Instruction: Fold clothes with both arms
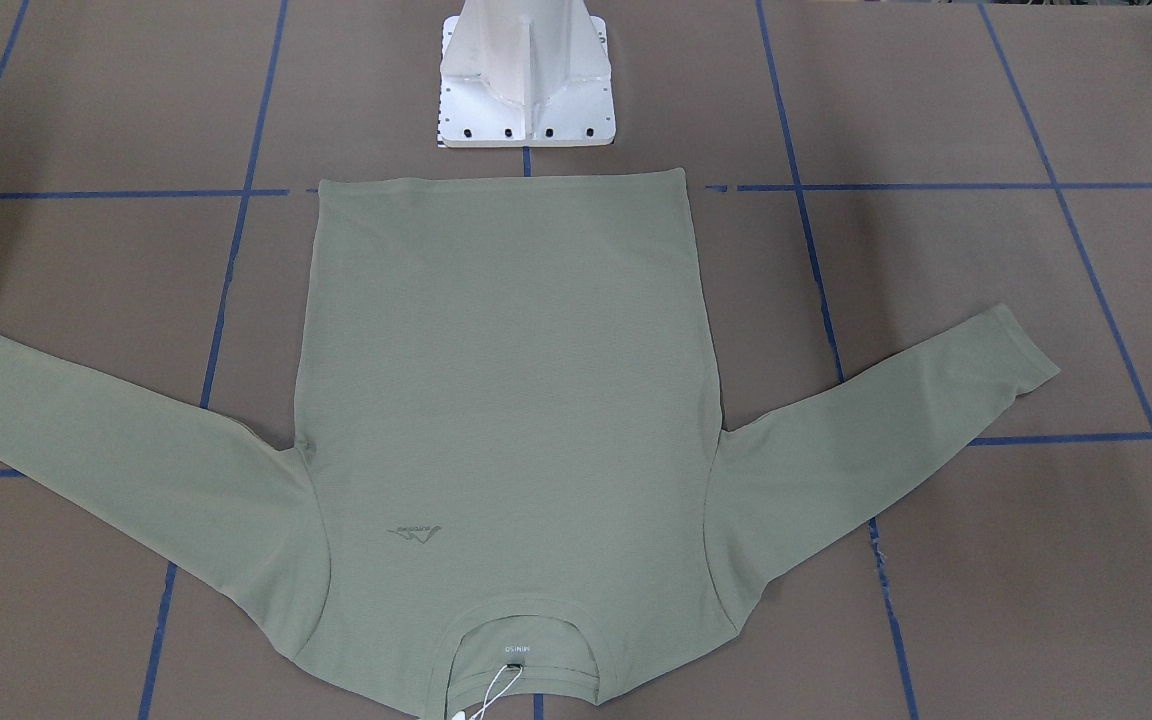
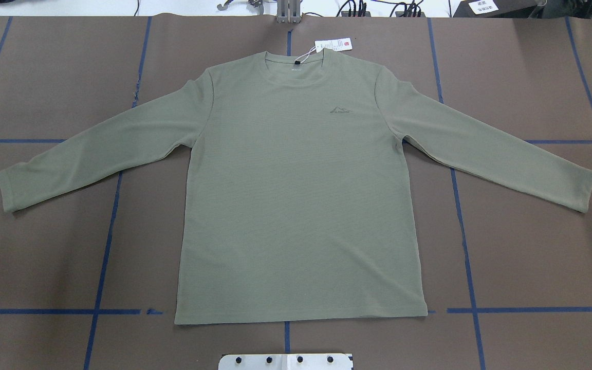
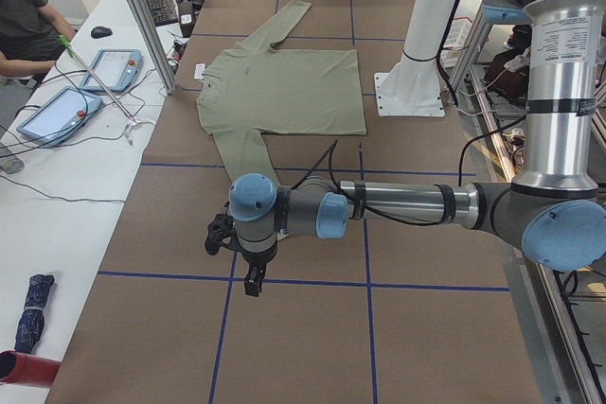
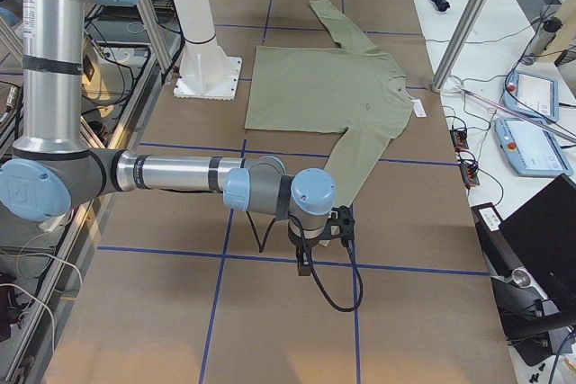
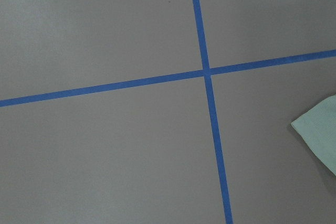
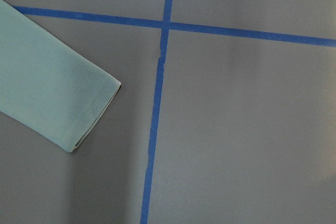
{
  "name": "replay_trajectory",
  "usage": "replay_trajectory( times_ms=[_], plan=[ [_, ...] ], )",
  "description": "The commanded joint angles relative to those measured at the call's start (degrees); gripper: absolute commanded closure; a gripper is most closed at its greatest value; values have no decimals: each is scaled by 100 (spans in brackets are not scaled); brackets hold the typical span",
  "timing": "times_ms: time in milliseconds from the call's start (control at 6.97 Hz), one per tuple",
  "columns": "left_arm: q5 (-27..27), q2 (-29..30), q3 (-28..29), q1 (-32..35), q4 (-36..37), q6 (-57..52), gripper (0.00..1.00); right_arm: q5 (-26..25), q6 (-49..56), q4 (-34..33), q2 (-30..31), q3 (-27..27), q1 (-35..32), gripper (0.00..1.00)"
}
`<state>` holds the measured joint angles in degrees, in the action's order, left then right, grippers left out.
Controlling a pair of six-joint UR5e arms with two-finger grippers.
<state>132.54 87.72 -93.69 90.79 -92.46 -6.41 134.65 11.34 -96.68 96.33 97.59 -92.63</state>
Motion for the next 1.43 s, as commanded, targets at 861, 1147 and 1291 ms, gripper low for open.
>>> replay_trajectory(
  times_ms=[861, 1147, 1291],
  plan=[
    [61, 210, -528, -167, -44, 53, 0, 589, -298, 1343, 120, -151, 367, 0],
    [132, 306, -450, -167, -271, 26, 0, 180, -1856, 3286, 158, -581, 1382, 0],
    [141, 298, -535, -167, -307, 0, 0, -111, -2003, 4018, 132, -1018, 1710, 0]
  ],
)
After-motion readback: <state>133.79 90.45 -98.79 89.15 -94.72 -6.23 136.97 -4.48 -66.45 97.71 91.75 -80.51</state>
